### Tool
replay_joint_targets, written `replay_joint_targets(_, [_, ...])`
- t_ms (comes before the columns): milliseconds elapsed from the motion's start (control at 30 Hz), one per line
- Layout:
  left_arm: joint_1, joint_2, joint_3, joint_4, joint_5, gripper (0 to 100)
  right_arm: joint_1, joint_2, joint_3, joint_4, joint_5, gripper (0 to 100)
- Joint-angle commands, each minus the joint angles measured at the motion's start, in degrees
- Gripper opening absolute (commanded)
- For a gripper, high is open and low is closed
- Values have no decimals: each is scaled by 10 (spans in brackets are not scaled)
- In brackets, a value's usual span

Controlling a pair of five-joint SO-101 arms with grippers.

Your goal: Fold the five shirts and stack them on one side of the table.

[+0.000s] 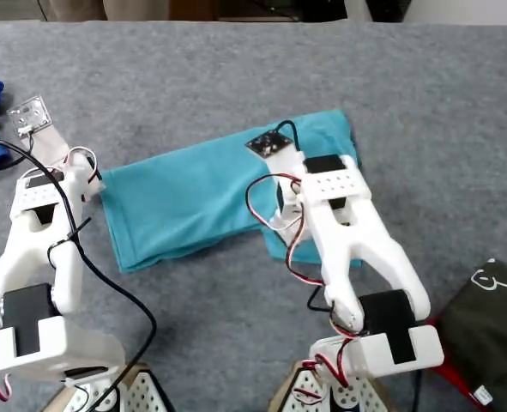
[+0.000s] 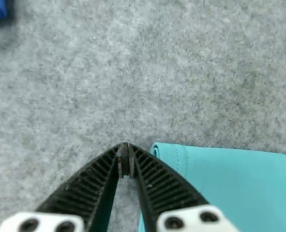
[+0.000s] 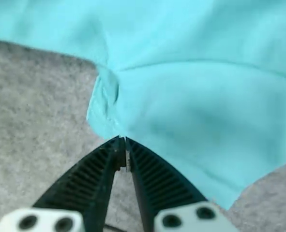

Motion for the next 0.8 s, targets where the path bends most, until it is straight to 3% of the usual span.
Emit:
replay_joint_targets(0, [-1, -3, -22, -11, 2, 20, -2, 13, -7, -25, -5, 5])
replay_joint_targets(367, [-1, -3, -22, -11, 2, 20, -7, 63, -7, -29, -8, 5])
replay_joint_targets(767, [0, -3, -23, -11, 2, 20, -85, 66, -16, -41, -9, 5])
